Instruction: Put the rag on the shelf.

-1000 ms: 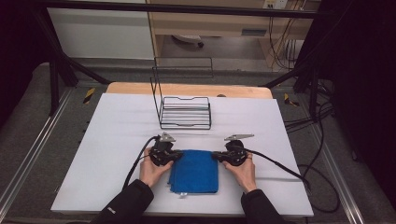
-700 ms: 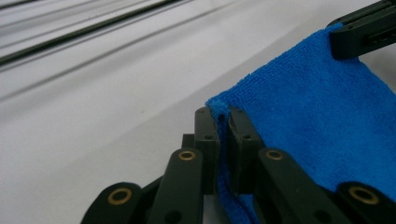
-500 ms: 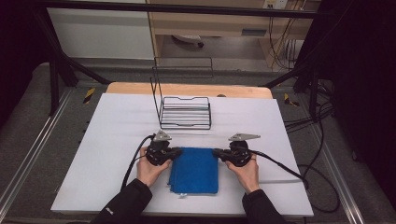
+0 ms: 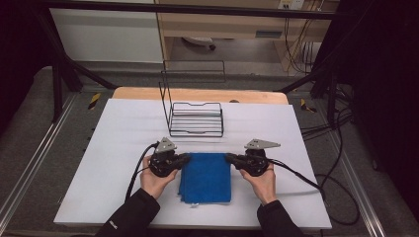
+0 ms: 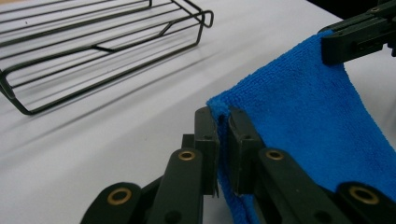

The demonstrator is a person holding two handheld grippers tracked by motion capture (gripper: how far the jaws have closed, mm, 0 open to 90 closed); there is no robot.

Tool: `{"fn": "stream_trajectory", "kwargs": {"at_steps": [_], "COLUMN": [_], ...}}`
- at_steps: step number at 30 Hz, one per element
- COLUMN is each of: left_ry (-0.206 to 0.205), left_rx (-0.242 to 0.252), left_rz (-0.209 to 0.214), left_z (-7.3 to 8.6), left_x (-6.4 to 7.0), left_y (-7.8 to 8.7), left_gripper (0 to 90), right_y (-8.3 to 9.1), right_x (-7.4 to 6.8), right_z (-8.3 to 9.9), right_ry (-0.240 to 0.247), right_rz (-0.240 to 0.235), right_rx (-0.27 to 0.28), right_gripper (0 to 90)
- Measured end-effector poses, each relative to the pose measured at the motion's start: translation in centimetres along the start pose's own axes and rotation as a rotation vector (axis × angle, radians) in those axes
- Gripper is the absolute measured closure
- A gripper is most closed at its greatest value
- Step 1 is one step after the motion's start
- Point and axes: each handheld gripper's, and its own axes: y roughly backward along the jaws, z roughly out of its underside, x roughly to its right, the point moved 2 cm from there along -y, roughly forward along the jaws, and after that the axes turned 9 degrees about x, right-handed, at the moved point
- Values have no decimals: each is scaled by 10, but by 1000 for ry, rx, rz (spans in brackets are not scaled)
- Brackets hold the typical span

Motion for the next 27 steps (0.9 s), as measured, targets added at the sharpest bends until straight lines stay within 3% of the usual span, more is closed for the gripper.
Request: {"fn": "stream_trajectory", "kwargs": {"at_steps": [7,27], "left_ry": [6,-33], "left_rx": [47,159], "left_rz": [0,-6], "left_z": [-7,-27], "left_x": [2,13], "left_y": [7,25], "left_gripper": [838,839], "right_y": [7,25], "right_x": [-5,-19], "right_z": [-9,-33], "right_ry": [38,115], "right_rz": [1,11], "right_rx": [50,157], "right_gripper": [853,857]}}
